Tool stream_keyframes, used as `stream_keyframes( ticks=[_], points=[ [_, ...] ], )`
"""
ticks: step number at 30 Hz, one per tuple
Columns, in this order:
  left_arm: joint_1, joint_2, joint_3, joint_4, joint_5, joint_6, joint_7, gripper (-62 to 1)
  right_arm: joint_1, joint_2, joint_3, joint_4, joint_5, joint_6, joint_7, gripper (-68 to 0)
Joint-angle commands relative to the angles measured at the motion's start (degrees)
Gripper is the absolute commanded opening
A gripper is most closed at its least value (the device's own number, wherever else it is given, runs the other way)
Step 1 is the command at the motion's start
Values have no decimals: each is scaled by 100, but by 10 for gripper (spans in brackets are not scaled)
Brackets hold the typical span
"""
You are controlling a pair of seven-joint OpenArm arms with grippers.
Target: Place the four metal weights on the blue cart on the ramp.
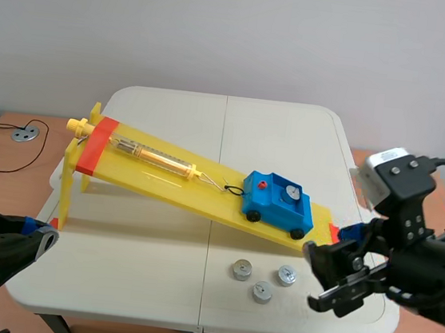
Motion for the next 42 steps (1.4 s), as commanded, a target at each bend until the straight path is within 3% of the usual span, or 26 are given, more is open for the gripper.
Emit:
stream_keyframes(
  ticks=[1, 8, 15, 29, 42],
  points=[
    [-114, 122, -74, 404, -420, -103, -588, -573, 304, -74, -35, 61, -76, 4, 925, -358],
    [-114, 122, -74, 404, -420, -103, -588, -573, 656, -328, -555, -623, -839, -313, 1331, -358],
    [-114, 122, -74, 404, -420, -103, -588, -573, 1058, -603, -997, -1279, -1257, -564, 1523, -366],
    [-114, 122, -74, 404, -420, -103, -588, -573, 1351, -813, -1475, -1932, -1624, -872, 1812, -370],
    [-127, 122, -74, 404, -420, -103, -588, -573, 1672, -955, -1705, -2640, -1700, -887, 1967, -370]
  ],
)
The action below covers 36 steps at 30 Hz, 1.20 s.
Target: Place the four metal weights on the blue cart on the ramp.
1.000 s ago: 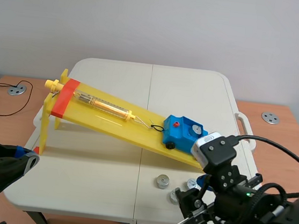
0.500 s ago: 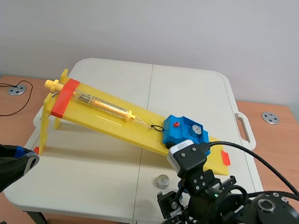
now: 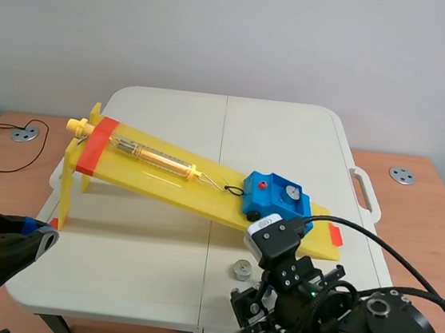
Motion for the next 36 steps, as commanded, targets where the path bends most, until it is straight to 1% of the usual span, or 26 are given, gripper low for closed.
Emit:
stream_keyframes(
  ticks=[1, 9, 13, 14, 17, 19, 25, 29, 31, 36],
  points=[
    [-127, 122, -74, 404, -420, -103, -588, -573, 457, -98, -66, 223, 131, -168, 671, -373],
    [-127, 122, -74, 404, -420, -103, -590, -573, 457, -96, -63, 188, 131, -168, 673, -490],
    [-127, 122, -74, 404, -420, -103, -590, -573, 455, -94, -63, 188, 131, -170, 551, -555],
    [-127, 122, -74, 404, -420, -103, -590, -573, 455, -94, -63, 188, 131, -181, 529, -570],
    [-127, 122, -74, 404, -420, -103, -590, -573, 455, -92, -63, 188, 131, -345, 483, -626],
    [-127, 122, -74, 404, -420, -103, -590, -573, 455, -90, -61, 188, 131, -361, 483, -663],
    [-127, 122, -74, 404, -420, -103, -588, -573, 455, -74, 74, 258, 173, -358, 437, -669],
    [-127, 122, -74, 404, -420, -103, -588, -573, 435, -37, 205, 448, 254, -356, 343, -669],
    [-127, 122, -74, 404, -420, -103, -588, -573, 385, 17, 262, 627, 382, -356, 339, -669],
    [-127, 122, -74, 404, -420, -103, -590, -573, 103, 151, 496, 1248, 398, -356, 299, -669]
  ],
)
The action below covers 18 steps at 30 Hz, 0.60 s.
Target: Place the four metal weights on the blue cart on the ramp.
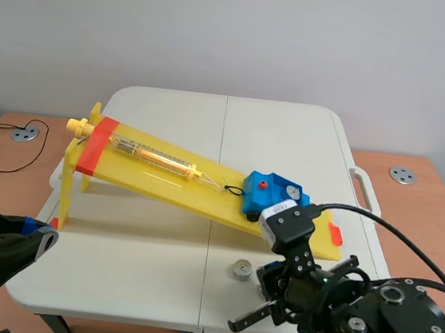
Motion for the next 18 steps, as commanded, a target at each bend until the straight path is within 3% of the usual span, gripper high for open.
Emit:
stream_keyframes(
  ticks=[1, 13, 18],
  points=[
    [-127, 122, -74, 404, -420, -103, -590, -573, 87, 184, 254, 1001, 319, -166, 452, -669],
    [-127, 122, -74, 404, -420, -103, -590, -573, -177, 286, 487, 1366, 566, -59, 114, -662],
    [-127, 122, -74, 404, -420, -103, -590, -573, -177, 295, 487, 1366, 562, -59, 85, -514]
  ],
)
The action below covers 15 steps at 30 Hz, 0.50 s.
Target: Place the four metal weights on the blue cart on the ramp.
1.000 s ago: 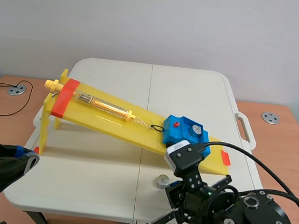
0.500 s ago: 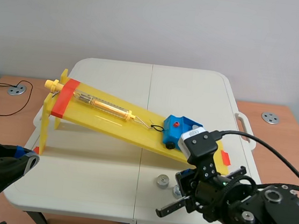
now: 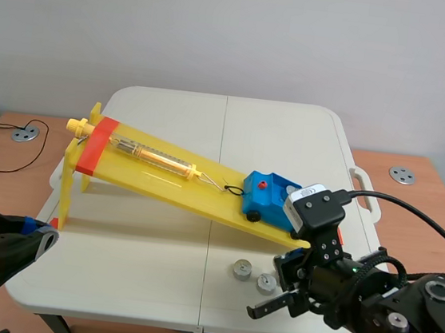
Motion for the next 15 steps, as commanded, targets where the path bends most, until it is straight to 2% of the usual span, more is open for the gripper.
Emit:
stream_keyframes(
  ticks=[1, 3, 5, 12, 15],
  points=[
    [-127, 122, -74, 404, -420, -103, -590, -573, 162, 201, 101, 590, 361, -63, 448, -482],
    [-127, 122, -74, 404, -420, -103, -590, -573, 162, 201, 101, 590, 361, -63, 448, -425],
    [-127, 122, -74, 404, -420, -103, -590, -573, 162, 201, 101, 590, 361, -63, 448, -397],
    [-127, 122, -74, 404, -420, -103, -590, -573, 162, 201, 101, 588, 343, -61, 365, -393],
    [-127, 122, -74, 404, -420, -103, -590, -573, 166, 201, 101, 518, 315, -61, 396, -414]
  ],
)
